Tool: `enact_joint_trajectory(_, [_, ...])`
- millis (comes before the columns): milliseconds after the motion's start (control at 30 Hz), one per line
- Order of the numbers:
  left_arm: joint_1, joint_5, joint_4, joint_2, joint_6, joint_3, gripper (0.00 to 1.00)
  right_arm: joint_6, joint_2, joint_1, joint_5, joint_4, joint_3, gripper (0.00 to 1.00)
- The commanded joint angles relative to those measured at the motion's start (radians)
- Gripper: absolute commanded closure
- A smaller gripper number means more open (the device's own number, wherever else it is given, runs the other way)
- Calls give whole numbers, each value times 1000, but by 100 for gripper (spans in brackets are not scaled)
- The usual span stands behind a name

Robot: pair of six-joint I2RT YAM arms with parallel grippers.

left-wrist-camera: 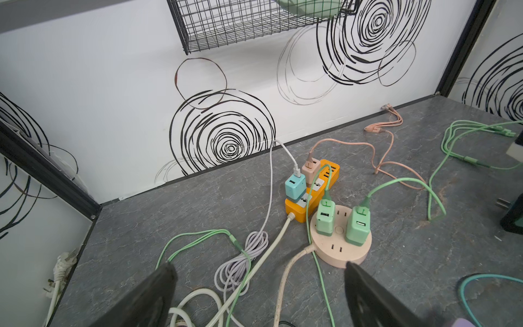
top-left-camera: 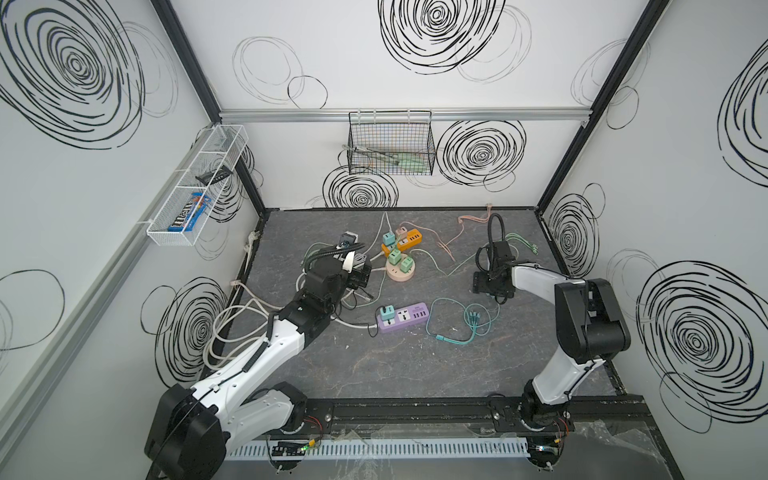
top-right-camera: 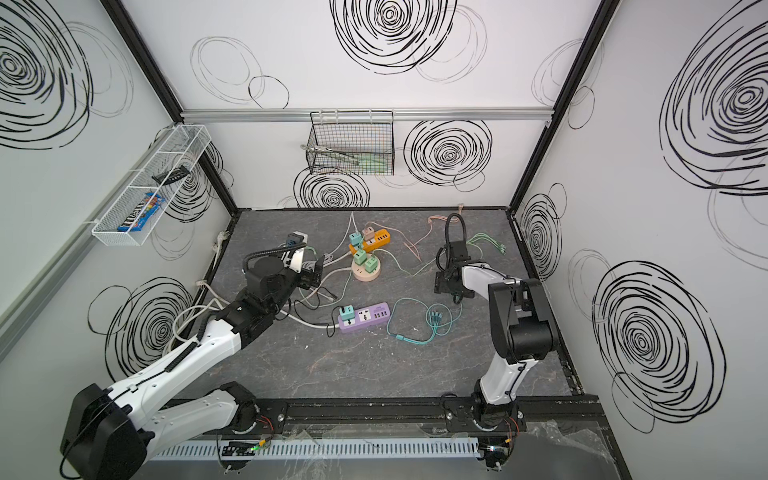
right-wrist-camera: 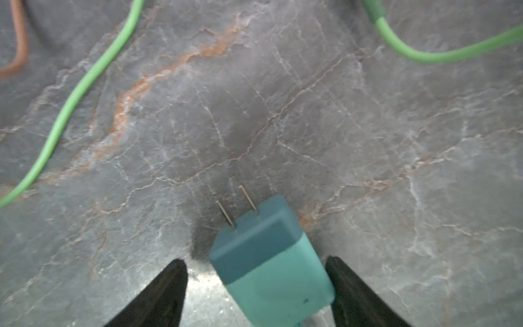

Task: Insert the plug
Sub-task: 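Lower the right gripper and close it on the loose teal charger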

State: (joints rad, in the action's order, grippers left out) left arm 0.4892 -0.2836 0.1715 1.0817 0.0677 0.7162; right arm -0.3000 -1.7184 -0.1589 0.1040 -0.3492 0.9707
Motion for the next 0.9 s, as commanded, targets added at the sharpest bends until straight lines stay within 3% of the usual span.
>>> enact_joint_trajectory(0, [5, 17, 19, 8, 2, 40, 4, 12, 45, -7, -25, -1, -40, 31])
enact_joint_trajectory(100, [4, 30, 12, 16, 2, 45, 4, 8, 36, -6, -17, 4, -45, 39])
enact_joint_trajectory(233, [6, 43, -2, 24, 1, 55, 4, 13, 34, -8, -17, 33, -59, 41])
enact_joint_trajectory(500, [5, 55, -8, 30, 4, 58, 4, 46, 1, -7, 39, 23, -5, 18])
enact_joint_trajectory(867, [6, 60, -14, 45, 3, 65, 4, 81, -45, -27, -64, 53, 0, 23])
